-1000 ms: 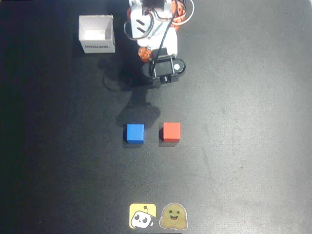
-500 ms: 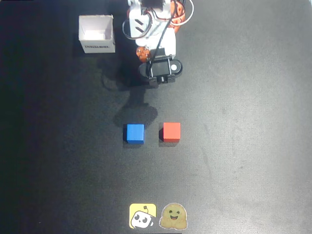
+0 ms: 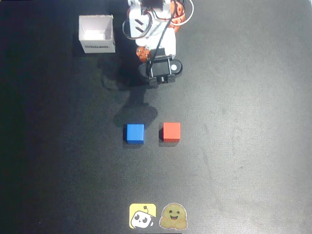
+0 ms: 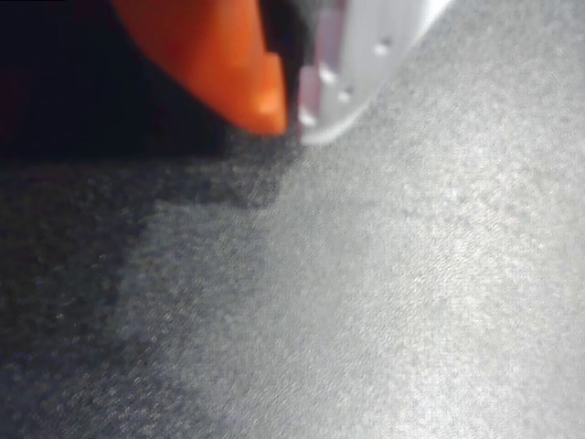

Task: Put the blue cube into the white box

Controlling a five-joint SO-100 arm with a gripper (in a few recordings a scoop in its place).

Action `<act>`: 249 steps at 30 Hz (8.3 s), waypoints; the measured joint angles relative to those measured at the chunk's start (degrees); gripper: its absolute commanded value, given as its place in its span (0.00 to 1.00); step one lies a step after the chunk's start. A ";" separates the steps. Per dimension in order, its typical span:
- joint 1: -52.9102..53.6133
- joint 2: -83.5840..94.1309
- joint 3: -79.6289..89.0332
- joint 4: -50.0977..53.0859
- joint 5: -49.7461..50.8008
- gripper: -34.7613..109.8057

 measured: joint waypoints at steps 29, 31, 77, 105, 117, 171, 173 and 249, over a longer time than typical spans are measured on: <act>0.00 0.00 -2.29 0.97 0.00 0.24; 0.00 -0.53 -4.13 1.05 0.00 0.24; 6.06 -86.40 -56.34 -14.85 -4.31 0.36; 5.45 -97.03 -62.58 -19.60 -0.62 0.38; 6.06 -98.70 -64.16 -21.36 6.42 0.40; 12.83 -91.05 -78.93 11.34 16.00 0.24; 15.82 -87.45 -77.61 14.50 16.88 0.24; 70.84 -51.33 -42.71 13.01 -18.46 0.24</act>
